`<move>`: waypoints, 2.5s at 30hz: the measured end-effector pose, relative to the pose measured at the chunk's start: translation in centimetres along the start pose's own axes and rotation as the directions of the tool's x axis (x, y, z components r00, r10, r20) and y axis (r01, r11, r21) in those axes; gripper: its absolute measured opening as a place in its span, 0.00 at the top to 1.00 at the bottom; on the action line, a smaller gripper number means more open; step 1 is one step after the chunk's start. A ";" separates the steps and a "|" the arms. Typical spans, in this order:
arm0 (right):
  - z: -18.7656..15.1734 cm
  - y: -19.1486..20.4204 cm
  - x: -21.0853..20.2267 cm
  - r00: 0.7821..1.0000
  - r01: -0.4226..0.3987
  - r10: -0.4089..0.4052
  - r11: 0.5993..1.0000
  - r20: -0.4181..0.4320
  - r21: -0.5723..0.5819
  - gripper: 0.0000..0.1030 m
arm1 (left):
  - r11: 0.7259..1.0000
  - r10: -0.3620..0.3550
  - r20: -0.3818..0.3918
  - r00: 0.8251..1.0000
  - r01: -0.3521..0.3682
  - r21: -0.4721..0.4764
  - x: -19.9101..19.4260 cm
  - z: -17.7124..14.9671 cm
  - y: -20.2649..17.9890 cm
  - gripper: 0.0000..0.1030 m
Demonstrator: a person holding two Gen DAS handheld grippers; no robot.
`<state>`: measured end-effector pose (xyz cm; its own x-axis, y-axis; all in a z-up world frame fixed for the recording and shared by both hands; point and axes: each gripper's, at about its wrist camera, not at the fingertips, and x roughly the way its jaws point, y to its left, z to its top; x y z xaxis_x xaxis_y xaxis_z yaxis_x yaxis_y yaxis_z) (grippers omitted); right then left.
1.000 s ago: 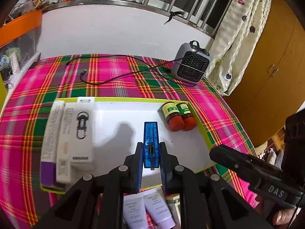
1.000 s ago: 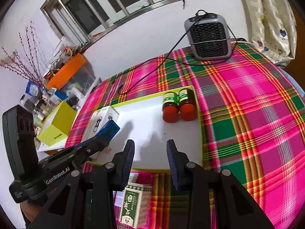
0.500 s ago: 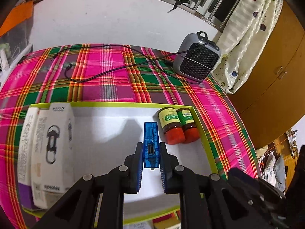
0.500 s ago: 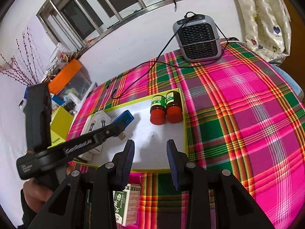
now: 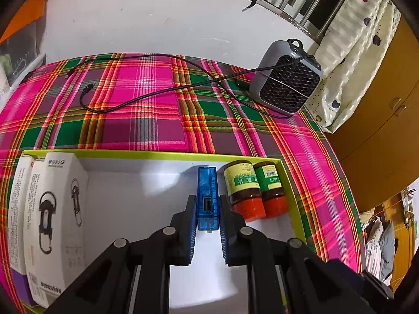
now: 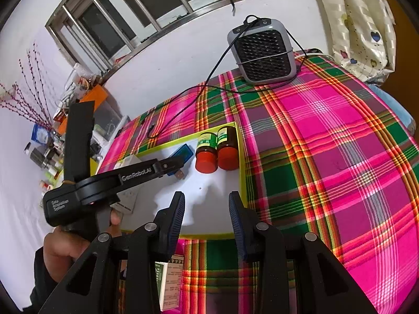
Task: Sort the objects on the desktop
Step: 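Lower the blue device beside the brown bottles and open the left gripper, then withdraw the left gripper from the tray toward the lotion tubes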
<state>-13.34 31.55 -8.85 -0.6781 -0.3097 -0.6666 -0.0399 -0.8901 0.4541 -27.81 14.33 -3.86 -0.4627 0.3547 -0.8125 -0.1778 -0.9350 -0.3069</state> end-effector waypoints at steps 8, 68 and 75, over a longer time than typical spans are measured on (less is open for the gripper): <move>0.0 -0.4 0.3 1.000 0.005 -0.005 1.000 -0.002 0.010 0.65 | 1.000 -0.006 0.007 1.000 0.006 0.024 0.6 0.5 -0.9 0.84; -1.8 1.2 -1.6 0.999 0.037 -0.036 0.998 0.015 -0.052 0.65 | 0.991 -0.118 0.081 0.990 0.113 0.066 -7.9 -5.3 0.6 0.81; -2.8 2.5 -2.4 0.999 0.034 -0.034 0.994 0.007 -0.104 0.65 | 0.990 -0.095 0.115 0.989 0.083 0.112 -10.6 -8.4 0.5 0.81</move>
<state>-9.74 29.13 -7.81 -0.6814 -0.2773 -0.6774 0.0135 -0.9300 0.3673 -15.68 10.11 0.40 -0.5405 0.4402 -0.7169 -0.3111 -0.8964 -0.3158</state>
